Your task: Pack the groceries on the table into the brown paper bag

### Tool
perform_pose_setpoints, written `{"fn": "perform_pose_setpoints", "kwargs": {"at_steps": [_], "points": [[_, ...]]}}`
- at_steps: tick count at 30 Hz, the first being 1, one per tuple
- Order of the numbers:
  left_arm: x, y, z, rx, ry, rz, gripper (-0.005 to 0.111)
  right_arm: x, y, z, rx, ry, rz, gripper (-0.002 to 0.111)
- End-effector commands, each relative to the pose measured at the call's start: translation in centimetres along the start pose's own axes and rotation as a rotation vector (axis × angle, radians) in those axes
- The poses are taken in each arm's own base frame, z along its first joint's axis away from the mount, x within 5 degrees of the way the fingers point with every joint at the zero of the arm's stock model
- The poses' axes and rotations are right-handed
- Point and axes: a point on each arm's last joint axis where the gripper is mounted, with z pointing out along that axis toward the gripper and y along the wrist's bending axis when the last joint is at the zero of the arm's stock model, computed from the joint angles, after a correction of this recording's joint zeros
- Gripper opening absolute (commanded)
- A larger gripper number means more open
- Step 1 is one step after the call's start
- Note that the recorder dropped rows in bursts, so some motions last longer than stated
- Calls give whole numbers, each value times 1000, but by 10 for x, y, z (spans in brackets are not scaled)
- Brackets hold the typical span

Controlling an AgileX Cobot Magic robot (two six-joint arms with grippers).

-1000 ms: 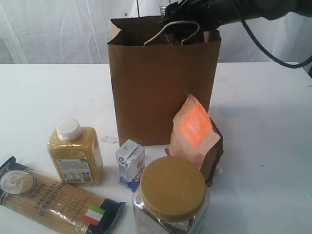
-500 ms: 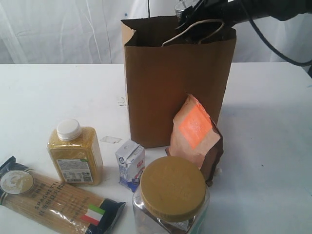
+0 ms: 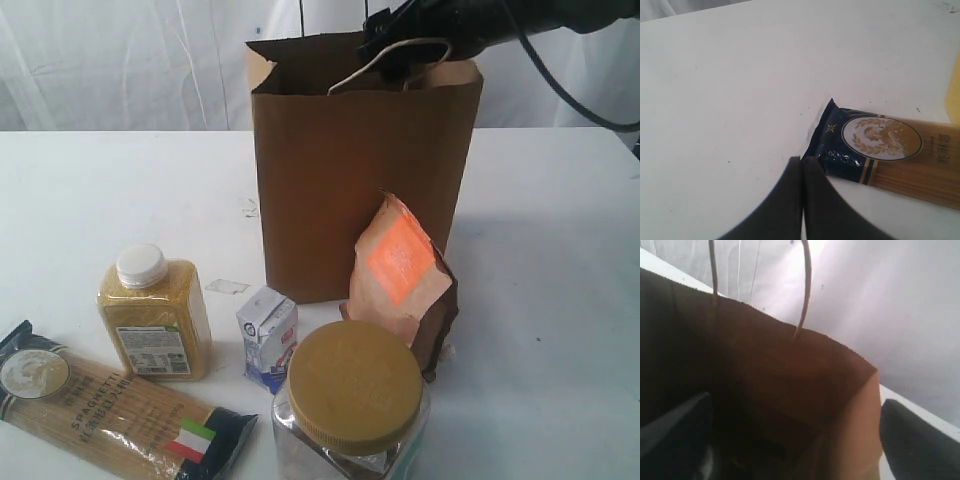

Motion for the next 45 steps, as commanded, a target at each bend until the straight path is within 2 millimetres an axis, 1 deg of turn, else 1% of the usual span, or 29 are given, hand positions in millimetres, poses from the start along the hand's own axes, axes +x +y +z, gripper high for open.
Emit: {"fn": "perform_pose_setpoints", "kwargs": {"at_steps": [1,4,6,9,10,11,12,13,14,15,16,18,19,21,22,23,24,26,28,30,32,34,36,37,39,40,43,45], "points": [[0,0,0,5,-6,-6,0,6,-2,-3,-3,83,31,84],[0,0,0,5,-6,-6,0,3,-1,-3,-14,51,59,84],[0,0,0,5,-6,-6,0,-6,-1,-4,-21,-45,95,84],[0,0,0,5,-6,-6,0,-26,-5,-17,-9,-234,110,84],[0,0,0,5,-6,-6,0,-35,-7,-28,-2,-311,112,84],[0,0,0,5,-6,-6,0,-40,-8,-35,3,-350,112,84],[0,0,0,5,-6,-6,0,-48,-11,-52,8,-395,120,83],[0,0,0,5,-6,-6,0,-50,-12,-62,4,-399,145,83],[0,0,0,5,-6,-6,0,-51,-16,-80,2,-375,202,80],[0,0,0,5,-6,-6,0,-49,-20,-89,11,-346,219,76],[0,0,0,5,-6,-6,0,-43,-32,-104,63,-274,192,67],[0,0,0,5,-6,-6,0,-34,-48,-116,163,-187,106,52],[0,0,0,5,-6,-6,0,-28,-59,-121,235,-132,48,39],[0,0,0,5,-6,-6,0,-17,-82,-129,393,-37,-41,21],[0,0,0,5,-6,-6,0,-10,-98,-133,491,-15,6,9],[0,0,0,5,-6,-6,0,-2,-110,-134,563,-4,72,3],[0,0,0,5,-6,-6,0,11,-127,-138,660,2,223,0],[0,0,0,5,-6,-6,0,36,-144,-141,769,41,439,0],[0,0,0,5,-6,-6,0,71,-150,-140,858,162,612,0],[0,0,0,5,-6,-6,0,106,-144,-134,907,289,693,0],[0,0,0,5,-6,-6,0,136,-131,-126,887,318,755,0],[0,0,0,5,-6,-6,0,156,-115,-119,793,296,761,0],[0,0,0,5,-6,-6,0,169,-96,-115,657,240,776,0],[0,0,0,5,-6,-6,0,173,-86,-116,588,191,787,0],[0,0,0,5,-6,-6,0,175,-72,-123,493,107,739,0],[0,0,0,5,-6,-6,0,170,-66,-132,459,43,709,0],[0,0,0,5,-6,-6,0,151,-60,-171,451,-148,653,0],[0,0,0,5,-6,-6,0,142,-55,-198,465,-254,621,0]]}}
